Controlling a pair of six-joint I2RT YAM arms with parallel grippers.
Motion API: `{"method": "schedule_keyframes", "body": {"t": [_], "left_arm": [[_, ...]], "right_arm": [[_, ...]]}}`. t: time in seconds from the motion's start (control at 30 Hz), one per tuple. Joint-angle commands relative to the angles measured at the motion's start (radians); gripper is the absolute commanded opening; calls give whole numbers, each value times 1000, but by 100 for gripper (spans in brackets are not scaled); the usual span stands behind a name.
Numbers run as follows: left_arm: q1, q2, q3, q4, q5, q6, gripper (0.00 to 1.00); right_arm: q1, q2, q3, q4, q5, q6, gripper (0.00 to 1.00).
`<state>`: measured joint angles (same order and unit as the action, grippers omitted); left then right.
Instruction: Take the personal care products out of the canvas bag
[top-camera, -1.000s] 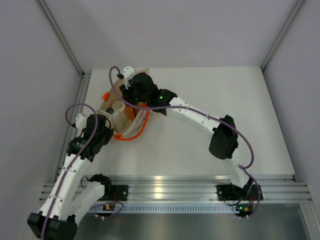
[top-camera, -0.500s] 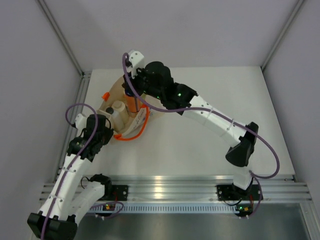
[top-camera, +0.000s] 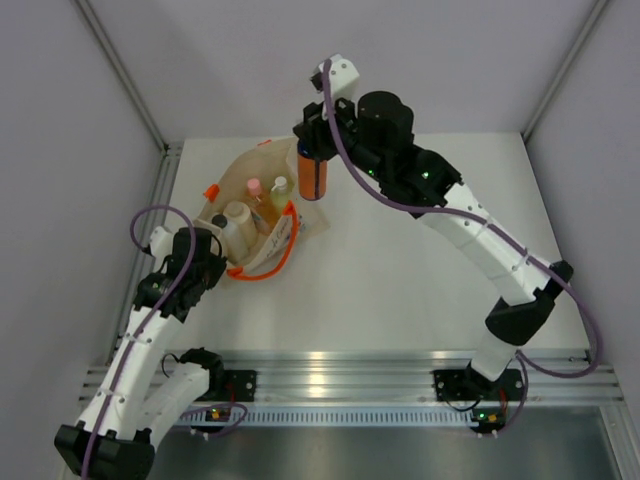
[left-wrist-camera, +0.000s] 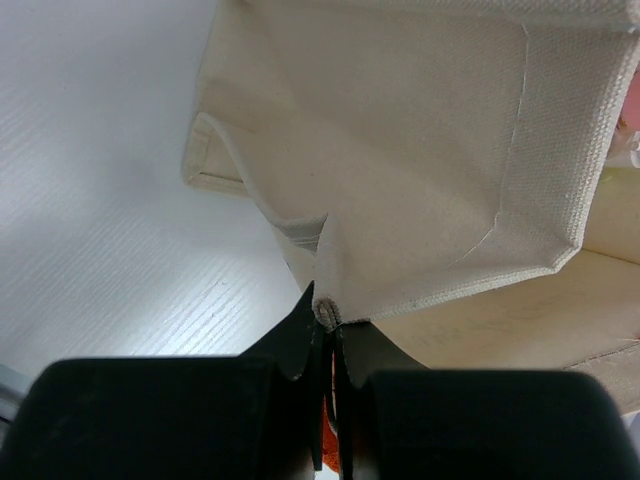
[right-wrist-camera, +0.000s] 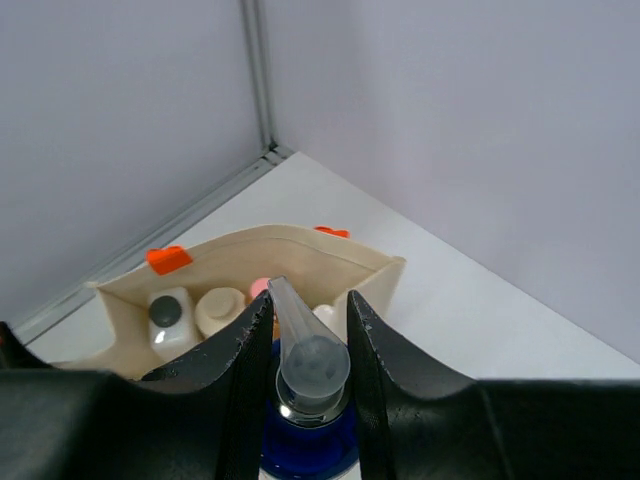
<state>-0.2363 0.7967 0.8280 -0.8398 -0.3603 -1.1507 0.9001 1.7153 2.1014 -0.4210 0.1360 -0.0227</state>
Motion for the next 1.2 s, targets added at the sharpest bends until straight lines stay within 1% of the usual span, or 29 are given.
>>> {"method": "schedule_keyframes", "body": {"t": [0.0,0.07,0.13,0.17,0.23,0.27,0.3,0.33,0.37,0.4,0.47,0.5,0.53,0.57,0.6,0.67,0.7,0.83,1.17], "left_arm": [[2,21,20,-67,-12,6,0],[3,21,28,-67,-16,12,0],[2,22,33,-68,-17,17,0],[2,22,33,-68,-17,20,0],[2,24,36,-67,-19,22,0],[2,24,36,-68,-16,22,0],[3,27,37,-67,-11,22,0],[3,27,37,-67,-11,22,0],[2,27,37,-67,-9,22,0],[2,30,37,-67,-8,22,0],[2,32,39,-67,-8,26,0],[2,33,39,-67,-6,28,0],[2,33,39,-67,-6,29,0],[2,33,39,-68,-6,29,0],[2,33,39,-67,-8,31,0],[2,33,37,-67,-8,32,0],[2,33,37,-67,-8,34,0],[2,35,33,-67,-9,34,0],[2,29,23,-67,-12,29,0]], "right_arm": [[-88,-124,-55,68,43,15,0],[-145,-147,-121,70,50,15,0],[-200,-193,-193,122,54,15,0],[-220,-210,-274,148,50,15,0],[-279,-261,-360,247,48,46,0],[-297,-276,-453,289,57,44,0],[-344,-316,-575,404,69,40,0],[-361,-316,-577,406,70,37,0],[-374,-318,-612,480,80,35,0],[-389,-318,-677,510,88,36,0],[-435,-313,-748,576,83,56,0],[-449,-313,-826,659,70,63,0],[-473,-309,-865,701,59,79,0],[-483,-307,-898,743,48,87,0],[-490,-304,-962,824,47,95,0],[-500,-293,-1017,896,47,98,0],[-503,-287,-1072,978,48,93,0],[-503,-263,-1184,1140,62,72,0],[-501,-210,-1241,1122,54,90,0]]}}
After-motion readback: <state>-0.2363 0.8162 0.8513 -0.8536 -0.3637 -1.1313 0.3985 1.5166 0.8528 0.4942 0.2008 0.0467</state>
